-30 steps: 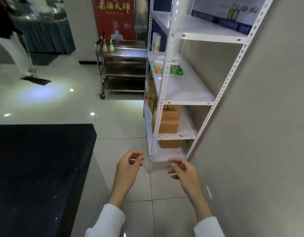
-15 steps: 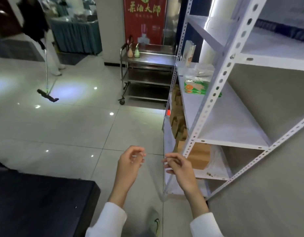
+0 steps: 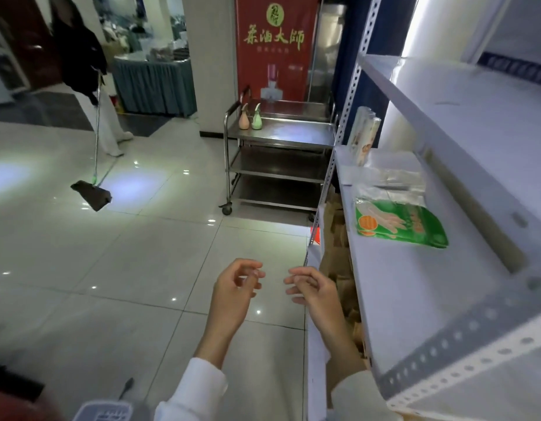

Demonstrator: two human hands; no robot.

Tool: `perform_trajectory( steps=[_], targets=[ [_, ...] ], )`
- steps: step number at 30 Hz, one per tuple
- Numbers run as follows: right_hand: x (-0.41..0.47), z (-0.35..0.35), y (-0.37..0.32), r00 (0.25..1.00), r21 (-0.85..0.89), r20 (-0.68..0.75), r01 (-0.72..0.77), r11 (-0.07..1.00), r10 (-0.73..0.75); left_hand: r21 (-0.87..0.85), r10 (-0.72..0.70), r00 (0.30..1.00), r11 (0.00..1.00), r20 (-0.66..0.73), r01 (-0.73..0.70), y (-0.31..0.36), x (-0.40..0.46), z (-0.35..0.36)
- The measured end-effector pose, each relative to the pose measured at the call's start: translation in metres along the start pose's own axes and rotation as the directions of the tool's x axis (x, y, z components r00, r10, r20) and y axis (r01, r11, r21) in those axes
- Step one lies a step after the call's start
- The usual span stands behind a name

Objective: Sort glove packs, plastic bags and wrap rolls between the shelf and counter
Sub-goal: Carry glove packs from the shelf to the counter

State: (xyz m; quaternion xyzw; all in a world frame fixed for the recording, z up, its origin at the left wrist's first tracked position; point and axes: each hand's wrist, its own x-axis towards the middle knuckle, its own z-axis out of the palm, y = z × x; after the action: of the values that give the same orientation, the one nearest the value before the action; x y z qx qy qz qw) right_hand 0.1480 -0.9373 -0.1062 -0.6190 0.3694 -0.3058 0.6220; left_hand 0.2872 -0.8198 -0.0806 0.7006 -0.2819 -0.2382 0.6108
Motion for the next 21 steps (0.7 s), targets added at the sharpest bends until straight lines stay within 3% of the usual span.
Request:
perform_trajectory(
  steps=[7, 12, 21],
  targets=[
    [0.101, 0.009, -0.004, 0.983, 0.042, -0.183, -0.023, 0.999, 0.03, 0.027, 0.017, 0.995, 0.999, 0.1, -0.02, -0.005, 0.103, 0.032],
    [0.18, 0.007, -0.015, 0.972, 0.023, -0.232, -0.022, 0.999, 0.027, 0.079, 0.059, 0.971, 0.994, 0.234, -0.079, -0.005, 0.193, 0.063],
    [0.261, -0.041, -0.059, 0.869, -0.103, -0.489, 0.024, 0.994, -0.072, 0.024, 0.09, 0.867, 0.993, 0.49, -0.116, 0.017, 0.324, 0.139]
  ],
)
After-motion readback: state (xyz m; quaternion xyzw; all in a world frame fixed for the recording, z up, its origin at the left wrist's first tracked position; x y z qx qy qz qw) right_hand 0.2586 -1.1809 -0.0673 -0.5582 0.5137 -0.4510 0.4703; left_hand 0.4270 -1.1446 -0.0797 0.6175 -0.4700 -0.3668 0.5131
